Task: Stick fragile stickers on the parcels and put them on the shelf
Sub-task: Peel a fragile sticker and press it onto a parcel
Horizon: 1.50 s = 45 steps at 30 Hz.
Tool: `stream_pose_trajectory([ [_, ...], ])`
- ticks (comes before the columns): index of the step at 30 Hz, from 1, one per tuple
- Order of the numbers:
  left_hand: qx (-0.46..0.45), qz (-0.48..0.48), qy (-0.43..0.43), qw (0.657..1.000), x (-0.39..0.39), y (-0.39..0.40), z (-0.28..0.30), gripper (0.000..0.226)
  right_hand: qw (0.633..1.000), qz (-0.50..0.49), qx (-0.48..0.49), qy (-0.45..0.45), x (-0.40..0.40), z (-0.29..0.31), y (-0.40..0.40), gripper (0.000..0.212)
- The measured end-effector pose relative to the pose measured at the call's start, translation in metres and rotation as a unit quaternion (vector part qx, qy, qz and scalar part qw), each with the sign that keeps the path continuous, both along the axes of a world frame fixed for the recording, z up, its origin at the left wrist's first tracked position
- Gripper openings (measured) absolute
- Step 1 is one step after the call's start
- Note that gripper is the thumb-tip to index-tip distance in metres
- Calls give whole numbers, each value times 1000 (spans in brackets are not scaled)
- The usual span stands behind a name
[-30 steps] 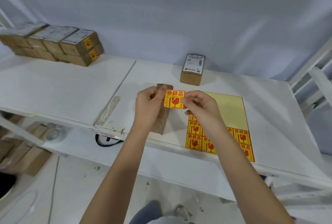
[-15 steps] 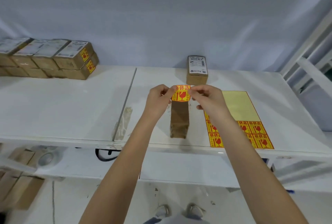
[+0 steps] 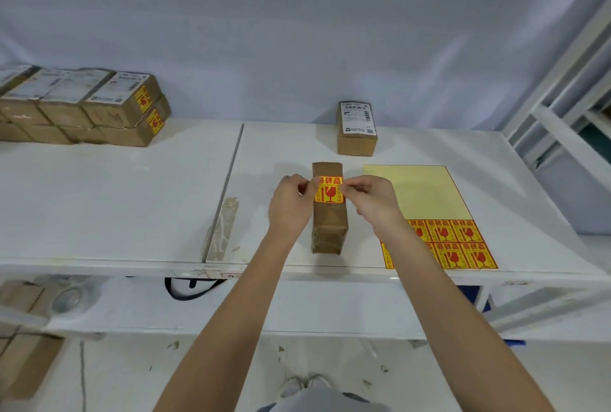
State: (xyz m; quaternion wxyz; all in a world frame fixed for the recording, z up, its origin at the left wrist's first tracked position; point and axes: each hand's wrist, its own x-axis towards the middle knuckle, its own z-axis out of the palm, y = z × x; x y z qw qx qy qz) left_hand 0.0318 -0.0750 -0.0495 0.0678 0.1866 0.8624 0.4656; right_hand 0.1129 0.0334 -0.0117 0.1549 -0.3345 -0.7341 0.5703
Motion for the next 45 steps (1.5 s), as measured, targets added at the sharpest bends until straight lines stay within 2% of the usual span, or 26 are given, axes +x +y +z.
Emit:
stream_pose_trajectory([
  [6, -19, 8, 22, 1000, -3, 0, -5, 28, 1000, -21, -15, -7, -6, -5, 5, 29],
  [14, -37, 21, 77, 996, 0, 2, -7, 33, 1000, -23, -3, 14, -7, -7, 4, 29],
  [28, -68, 11, 115, 991, 2, 4, -9, 32, 999, 0, 30, 30, -9, -14, 6, 21],
  [41, -85, 9, 125, 988, 2, 5, -7, 28, 997, 6, 75, 14, -13, -23, 11, 32],
  [45, -96, 6, 141, 985, 3, 5, -5, 27, 997, 4, 71, 6, -15, -23, 11, 29],
])
